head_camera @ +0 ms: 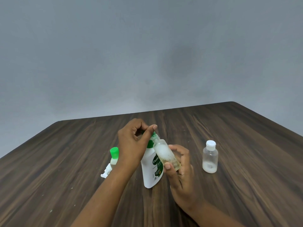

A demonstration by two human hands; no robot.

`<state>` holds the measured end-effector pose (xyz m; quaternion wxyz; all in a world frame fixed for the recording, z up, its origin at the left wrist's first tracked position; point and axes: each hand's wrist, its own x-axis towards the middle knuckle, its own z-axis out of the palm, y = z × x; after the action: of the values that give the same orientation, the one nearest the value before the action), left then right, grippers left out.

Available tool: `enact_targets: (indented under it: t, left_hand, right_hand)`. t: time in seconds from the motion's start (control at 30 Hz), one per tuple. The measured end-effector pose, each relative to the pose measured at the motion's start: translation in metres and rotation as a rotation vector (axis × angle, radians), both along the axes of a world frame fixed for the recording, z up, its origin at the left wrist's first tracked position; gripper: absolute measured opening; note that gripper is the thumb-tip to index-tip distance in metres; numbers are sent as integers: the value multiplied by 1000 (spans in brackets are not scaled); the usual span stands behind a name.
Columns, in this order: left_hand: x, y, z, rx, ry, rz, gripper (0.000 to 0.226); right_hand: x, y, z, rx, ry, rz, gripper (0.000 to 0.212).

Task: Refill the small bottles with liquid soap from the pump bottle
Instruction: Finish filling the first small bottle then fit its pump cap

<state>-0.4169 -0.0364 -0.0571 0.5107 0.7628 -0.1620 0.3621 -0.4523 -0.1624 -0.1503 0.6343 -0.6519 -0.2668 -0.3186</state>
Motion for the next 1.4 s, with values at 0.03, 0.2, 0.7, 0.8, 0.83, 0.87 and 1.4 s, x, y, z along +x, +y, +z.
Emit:
enact_targets:
  t: [0.03,0.2,0.7,0.8,0.83,0.87,1.4]
  left_hand:
    - [0,-1,1,-5,-2,-1,27]
    - [-2,-1,19,68,14,-13,25]
    - [-6,-3,11,11,5,0,24]
    - [-6,-1,21,89,7,-17,23]
    - [-4,0,24,117,13,-21,24]
    - [-3,0,25,131,18,-23,24]
    - [-2,0,18,104,-27,7,23]
  right_hand:
    - [1,0,0,1,-1,-2,36]
    - [4,2,3,-13,-14,-44,41]
    - [1,0,4,2,-8,-16,41]
    - [1,1,5,-8,-11,-40,41]
    - [1,1,5,-8,-6,-40,42]
    - [2,2,5,-11,-5,-45,43]
    - [4,1,2,-18,-13,-59,42]
